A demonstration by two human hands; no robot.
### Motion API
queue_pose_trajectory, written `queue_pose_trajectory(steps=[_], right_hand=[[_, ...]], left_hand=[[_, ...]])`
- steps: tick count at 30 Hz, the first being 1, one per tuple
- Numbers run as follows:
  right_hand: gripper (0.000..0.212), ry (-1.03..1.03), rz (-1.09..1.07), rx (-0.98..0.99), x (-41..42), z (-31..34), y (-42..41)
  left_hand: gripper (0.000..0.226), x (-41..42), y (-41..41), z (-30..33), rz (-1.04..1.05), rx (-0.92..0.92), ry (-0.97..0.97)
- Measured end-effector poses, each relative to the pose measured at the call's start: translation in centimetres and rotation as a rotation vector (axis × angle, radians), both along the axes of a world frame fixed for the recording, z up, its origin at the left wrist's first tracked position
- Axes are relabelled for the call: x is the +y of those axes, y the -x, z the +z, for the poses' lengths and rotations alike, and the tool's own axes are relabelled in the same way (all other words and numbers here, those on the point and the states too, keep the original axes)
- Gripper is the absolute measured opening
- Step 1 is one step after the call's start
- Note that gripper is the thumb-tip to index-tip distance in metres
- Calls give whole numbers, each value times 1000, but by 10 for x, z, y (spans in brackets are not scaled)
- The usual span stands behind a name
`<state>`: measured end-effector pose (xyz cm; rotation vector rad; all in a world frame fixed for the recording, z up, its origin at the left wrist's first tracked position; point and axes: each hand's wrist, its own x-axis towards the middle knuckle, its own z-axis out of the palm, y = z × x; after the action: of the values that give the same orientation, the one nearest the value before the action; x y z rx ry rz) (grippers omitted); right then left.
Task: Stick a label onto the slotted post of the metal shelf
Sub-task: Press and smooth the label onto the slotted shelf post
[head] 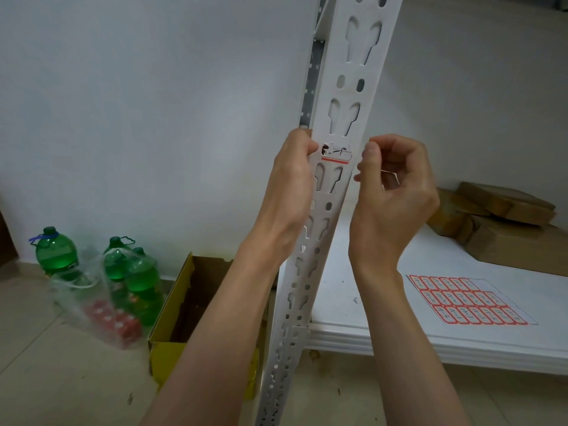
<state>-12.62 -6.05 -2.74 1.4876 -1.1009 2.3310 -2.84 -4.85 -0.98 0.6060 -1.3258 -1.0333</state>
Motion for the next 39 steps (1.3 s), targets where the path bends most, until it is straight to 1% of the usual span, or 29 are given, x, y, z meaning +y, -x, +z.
queue_pose_trajectory(steps=[3, 6, 10, 11, 13, 17, 21, 23, 25, 27, 28, 31, 32, 33, 35, 36, 37, 39], right_hand=[[4, -69, 78, -129, 0, -1, 11], [5, -207, 118, -243, -5, -6, 31], [4, -460, 151, -305, -19, -26, 59], [8, -515, 147, -300, -22, -32, 65], [17, -619, 145, -269, -27, -44, 76], [19, -837, 111, -133, -31, -65, 88], [28, -1022, 58, -4, -31, -78, 93], [24, -1123, 45, 55, -31, -82, 94], [11, -1193, 37, 89, -31, -84, 95], [9, -1247, 22, 135, -32, -85, 96], [11, -1266, 17, 153, -33, -87, 97], [26, -1281, 2, 171, -38, -91, 100], [26, -1273, -1, 171, -38, -91, 100], [22, -1256, -4, 168, -39, -90, 101], [5, -1180, -17, 164, -37, -83, 99], [4, -1119, -31, 166, -36, -79, 97], [9, -1043, -40, 169, -35, -74, 95], [30, -890, -9, 168, -30, -61, 88]], left_hand=[[28, 0, -3, 1, 72, -44, 36], [22, 1, -8, 2, 99, -75, 60], [27, -2, -16, -1, 60, -44, 87], [27, -3, -18, -1, 46, -32, 89], [27, -4, -22, -1, 15, -30, 91], [24, -4, -23, 2, 6, -17, 63], [23, -4, -19, 6, -8, 43, -12], [19, -2, -15, 7, -24, 73, -56], [16, -1, -10, 8, -38, 120, -98], [15, -1, -6, 9, -23, 146, -120], [16, -1, -4, 9, -11, 149, -124], [29, -1, -1, 7, 52, 129, -103], [33, -1, -1, 7, 77, 109, -91], [37, 0, -1, 6, 93, 84, -78], [45, -1, -3, 6, 99, 28, -44], [49, -1, -5, 5, 101, -9, -26], [54, -1, -7, 5, 109, -57, -10], [69, -1, -11, 3, 126, -155, 17]])
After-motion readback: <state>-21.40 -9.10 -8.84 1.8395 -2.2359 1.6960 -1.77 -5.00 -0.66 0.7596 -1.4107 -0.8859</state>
